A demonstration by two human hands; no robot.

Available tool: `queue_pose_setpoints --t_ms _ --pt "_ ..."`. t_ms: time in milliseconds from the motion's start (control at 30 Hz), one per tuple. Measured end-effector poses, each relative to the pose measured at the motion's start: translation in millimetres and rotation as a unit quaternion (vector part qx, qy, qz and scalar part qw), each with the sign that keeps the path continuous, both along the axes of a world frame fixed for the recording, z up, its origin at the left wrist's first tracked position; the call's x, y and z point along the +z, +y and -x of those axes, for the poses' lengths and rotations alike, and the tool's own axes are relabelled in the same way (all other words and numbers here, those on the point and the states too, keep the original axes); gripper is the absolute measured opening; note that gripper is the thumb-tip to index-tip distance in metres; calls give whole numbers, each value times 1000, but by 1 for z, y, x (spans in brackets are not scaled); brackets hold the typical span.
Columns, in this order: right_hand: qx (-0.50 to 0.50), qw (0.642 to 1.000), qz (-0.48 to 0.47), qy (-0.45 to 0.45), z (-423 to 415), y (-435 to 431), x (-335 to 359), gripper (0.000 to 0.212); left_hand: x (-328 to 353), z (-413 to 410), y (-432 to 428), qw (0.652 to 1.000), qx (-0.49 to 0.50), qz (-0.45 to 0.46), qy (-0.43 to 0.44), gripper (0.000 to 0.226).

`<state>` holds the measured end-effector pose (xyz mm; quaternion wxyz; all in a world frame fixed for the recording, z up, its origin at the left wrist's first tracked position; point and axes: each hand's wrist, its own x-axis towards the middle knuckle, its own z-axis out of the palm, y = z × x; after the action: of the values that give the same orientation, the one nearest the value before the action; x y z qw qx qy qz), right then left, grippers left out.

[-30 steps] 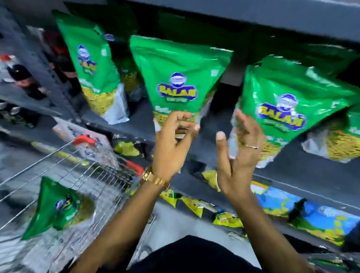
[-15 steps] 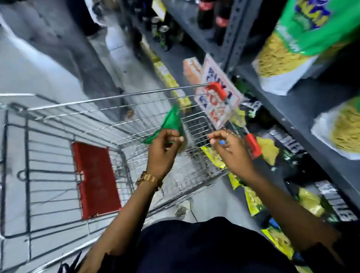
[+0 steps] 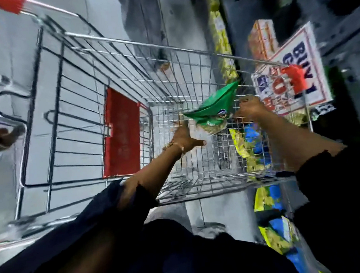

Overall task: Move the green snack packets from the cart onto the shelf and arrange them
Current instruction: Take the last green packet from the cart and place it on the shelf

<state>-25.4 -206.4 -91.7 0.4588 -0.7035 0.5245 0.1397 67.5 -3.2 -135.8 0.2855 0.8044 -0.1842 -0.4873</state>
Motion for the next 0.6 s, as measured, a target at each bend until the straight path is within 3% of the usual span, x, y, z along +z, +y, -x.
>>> queue_pose_setpoints --t_ms 133,267,333,433,533,600 --pt "33 999 -7 2 -13 -12 -8 41 -30 1 -20 996 63 32 -45 89" --pt "8 999 -37 -24 -15 -22 -21 44 -40 2 -38 979 179 90 -30 79" --pt "-19 996 -54 -64 -17 -20 -30 35 -47 0 -46 973 205 109 -11 76" --pt "-35 994 -41 -94 -25 -15 -35 29 -67 -5 -52 965 237 108 -19 66" --pt "-1 993 -19 -118 -19 -11 -39 45 -62 -12 -51 965 249 81 -23 43" --pt "28 991 35 -130 -8 -5 -43 44 -58 -13 -45 963 257 71 -21 33"
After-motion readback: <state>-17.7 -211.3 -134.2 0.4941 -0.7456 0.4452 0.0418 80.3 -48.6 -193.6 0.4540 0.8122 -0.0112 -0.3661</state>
